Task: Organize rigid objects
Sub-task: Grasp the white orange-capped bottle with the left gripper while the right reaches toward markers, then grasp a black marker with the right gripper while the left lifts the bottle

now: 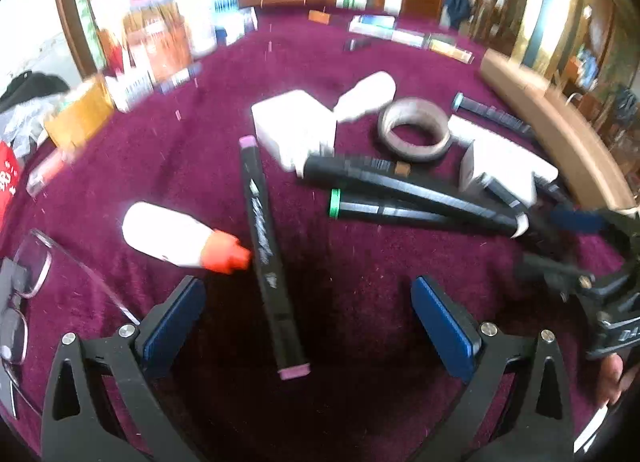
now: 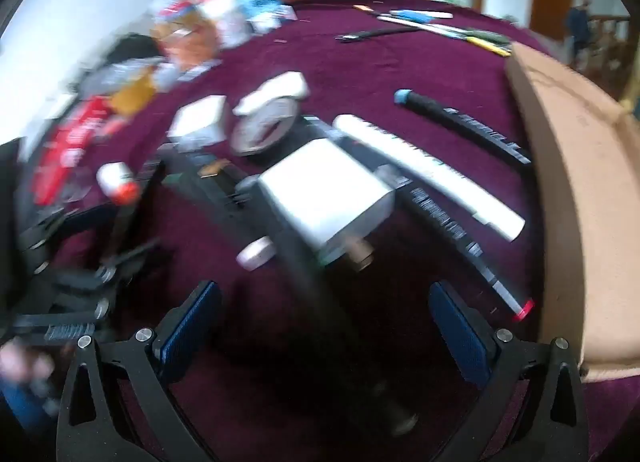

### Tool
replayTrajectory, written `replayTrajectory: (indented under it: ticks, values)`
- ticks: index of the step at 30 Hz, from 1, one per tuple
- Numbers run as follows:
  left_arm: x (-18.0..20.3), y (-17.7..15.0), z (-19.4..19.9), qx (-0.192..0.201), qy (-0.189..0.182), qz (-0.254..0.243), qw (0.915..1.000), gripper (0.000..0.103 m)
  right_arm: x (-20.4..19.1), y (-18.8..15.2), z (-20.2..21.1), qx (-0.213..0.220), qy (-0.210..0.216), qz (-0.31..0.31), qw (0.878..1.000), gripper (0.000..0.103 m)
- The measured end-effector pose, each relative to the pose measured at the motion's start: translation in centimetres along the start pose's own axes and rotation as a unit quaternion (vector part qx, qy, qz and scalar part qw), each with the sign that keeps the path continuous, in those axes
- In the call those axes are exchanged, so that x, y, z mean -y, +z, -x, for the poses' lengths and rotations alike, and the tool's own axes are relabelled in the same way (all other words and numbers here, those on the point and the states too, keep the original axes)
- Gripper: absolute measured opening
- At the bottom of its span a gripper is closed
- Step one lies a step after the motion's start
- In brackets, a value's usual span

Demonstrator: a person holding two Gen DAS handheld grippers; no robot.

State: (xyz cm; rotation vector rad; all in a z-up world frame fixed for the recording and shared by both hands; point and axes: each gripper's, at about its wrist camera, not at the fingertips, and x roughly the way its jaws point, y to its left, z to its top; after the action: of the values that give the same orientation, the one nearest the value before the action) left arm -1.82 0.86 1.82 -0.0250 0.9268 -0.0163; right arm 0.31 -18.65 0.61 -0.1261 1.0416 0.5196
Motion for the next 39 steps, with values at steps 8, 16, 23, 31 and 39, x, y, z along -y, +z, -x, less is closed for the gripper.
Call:
replayTrajectory:
  ticks: [8,16,23,31,39]
  values:
    - [-3.7,2.2,4.9,0.018,-0.011,0.022,0.9995,0.103,-2.4,-0.9,5.5,0.09,0.064,0.066,0.992,0.09]
    - [-9.0,2.3,1.1,-0.075,-0.066,0.169,0.9806,0.066,-1.3,-1.9,6.7,0.105,0.084,0.03,0.99,0.09]
    - [-8.8,2.8,-1.8,-0.104,-0.053,0.184,0.9759,0.047,0.2,-1.3,6.9,0.091,0.079,0.017,0.993,0.09]
    - [-7.6,4.5,-3.2,-0.08,-0.026,0.109,0.9905,0.025,-1.1,-0.9,6.2,0.065,0.067,0.055,0.994,0.064]
    - [-6.6,3.6,-2.7,-0.063,-0.05,0.079,0.9936,0.025,-2.6,1.1,2.7,0.001,0.025,0.119,0.993,0.016]
